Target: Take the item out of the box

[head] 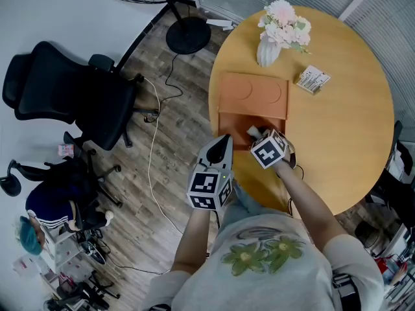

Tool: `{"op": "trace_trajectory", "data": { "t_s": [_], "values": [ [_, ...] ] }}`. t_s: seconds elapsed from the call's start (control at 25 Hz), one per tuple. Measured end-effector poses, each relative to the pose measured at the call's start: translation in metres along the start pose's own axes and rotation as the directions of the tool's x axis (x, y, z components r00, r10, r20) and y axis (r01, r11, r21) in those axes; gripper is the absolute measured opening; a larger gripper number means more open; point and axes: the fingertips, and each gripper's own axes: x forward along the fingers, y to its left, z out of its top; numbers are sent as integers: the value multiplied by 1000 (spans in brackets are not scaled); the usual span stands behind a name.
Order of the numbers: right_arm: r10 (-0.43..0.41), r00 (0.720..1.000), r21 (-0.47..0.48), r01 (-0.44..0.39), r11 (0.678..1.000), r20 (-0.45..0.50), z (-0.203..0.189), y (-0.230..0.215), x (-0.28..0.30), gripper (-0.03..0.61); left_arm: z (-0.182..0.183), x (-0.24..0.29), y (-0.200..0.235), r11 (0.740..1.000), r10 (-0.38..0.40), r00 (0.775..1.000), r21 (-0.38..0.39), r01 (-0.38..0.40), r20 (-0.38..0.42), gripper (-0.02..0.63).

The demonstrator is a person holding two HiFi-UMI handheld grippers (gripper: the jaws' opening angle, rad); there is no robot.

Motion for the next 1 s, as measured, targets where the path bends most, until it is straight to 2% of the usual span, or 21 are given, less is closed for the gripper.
{"op": "trace_trajectory", "data": {
  "t_s": [1.0],
  "values": [
    [21,995,19,-23,1000,97,11,8,-41,146,8,-19,-19,1000,-10,999,24,9,36,8]
  ]
}}
